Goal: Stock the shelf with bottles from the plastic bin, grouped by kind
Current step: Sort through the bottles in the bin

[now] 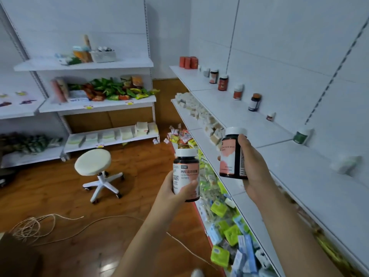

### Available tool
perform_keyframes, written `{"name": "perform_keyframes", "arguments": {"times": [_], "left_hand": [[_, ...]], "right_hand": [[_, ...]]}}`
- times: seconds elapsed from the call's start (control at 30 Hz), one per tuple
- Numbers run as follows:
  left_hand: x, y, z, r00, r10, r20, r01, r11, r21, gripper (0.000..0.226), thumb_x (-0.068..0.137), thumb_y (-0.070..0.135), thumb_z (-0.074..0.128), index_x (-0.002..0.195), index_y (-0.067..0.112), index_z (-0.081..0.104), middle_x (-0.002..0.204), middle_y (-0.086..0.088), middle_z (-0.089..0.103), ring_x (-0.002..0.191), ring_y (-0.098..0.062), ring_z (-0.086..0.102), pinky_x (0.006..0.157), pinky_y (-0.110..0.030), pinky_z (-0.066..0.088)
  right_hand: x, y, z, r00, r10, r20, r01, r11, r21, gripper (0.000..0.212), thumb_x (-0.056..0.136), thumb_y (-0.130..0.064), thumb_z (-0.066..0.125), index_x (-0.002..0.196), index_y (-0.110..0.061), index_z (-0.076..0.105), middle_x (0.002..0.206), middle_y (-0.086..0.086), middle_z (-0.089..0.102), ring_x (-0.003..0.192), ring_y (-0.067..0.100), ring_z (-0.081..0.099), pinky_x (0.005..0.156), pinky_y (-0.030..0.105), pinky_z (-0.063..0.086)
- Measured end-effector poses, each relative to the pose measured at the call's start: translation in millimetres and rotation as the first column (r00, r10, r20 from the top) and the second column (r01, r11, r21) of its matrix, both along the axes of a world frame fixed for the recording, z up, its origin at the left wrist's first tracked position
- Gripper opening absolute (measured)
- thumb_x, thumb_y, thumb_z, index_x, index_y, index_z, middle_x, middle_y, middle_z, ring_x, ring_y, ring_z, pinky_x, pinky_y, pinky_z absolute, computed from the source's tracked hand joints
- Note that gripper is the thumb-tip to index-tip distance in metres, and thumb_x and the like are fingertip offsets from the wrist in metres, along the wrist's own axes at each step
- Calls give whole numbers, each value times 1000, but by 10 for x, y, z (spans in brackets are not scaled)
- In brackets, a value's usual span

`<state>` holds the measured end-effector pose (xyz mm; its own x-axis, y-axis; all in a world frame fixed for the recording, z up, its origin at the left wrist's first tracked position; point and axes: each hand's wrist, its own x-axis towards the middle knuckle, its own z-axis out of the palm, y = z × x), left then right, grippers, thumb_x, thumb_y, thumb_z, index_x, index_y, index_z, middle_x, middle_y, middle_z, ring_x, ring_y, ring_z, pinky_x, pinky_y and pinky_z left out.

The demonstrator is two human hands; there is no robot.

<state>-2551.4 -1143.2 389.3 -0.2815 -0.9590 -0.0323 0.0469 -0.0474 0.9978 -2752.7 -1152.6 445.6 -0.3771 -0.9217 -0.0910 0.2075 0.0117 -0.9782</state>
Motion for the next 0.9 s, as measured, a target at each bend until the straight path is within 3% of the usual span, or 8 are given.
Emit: {"name": "perform_keyframes", "arguments": {"times": [0.1, 0.3, 0.5, 0.7, 0.9], "left_hand": [[1, -478, -96, 999, 26, 33, -27, 999, 17, 40, 83, 37, 71, 119, 37, 54, 99, 20, 71, 91, 1, 68, 69, -13, 52], [-124, -1717, -145, 992, 62, 108, -67, 997, 47, 41, 78, 41, 73, 113, 42, 52, 94, 23, 69, 87, 6, 66, 66, -13, 52], [-300, -2959, -1, 980, 48, 194, -56, 998, 36, 37, 83, 36, 73, 113, 42, 52, 95, 23, 69, 88, 6, 66, 67, -11, 51], [-262, -3935, -69, 976, 103, 193, -119, 990, 74, 37, 84, 36, 73, 112, 43, 51, 101, 19, 68, 88, 11, 64, 64, -8, 50], [-93, -5019, -201, 977, 102, 186, -122, 988, 99, 37, 82, 41, 71, 111, 45, 50, 92, 29, 67, 85, 16, 62, 59, -6, 49]], "right_hand": [[-48, -618, -163, 1000, 16, -18, -16, 1000, -4, 44, 90, -56, 58, 116, -22, 66, 106, 10, 74, 96, 32, 71, 85, 50, 57], [-161, -1948, -343, 996, 86, -37, -85, 996, 8, 72, 71, -74, 63, 122, -23, 62, 107, 5, 73, 96, 26, 72, 87, 49, 57], [-173, -3206, -290, 988, 157, -1, -157, 988, 5, 73, 66, -73, 72, 121, -26, 60, 103, 1, 74, 93, 22, 73, 76, 40, 58], [-15, -4205, -380, 979, 202, -3, -202, 979, 14, 70, 53, -60, 77, 112, -25, 63, 99, 2, 75, 92, 23, 73, 79, 42, 59], [59, -5209, -442, 989, 149, -17, -149, 988, 33, 72, 52, -61, 77, 113, -26, 64, 100, 2, 75, 91, 22, 73, 79, 42, 59]]}}
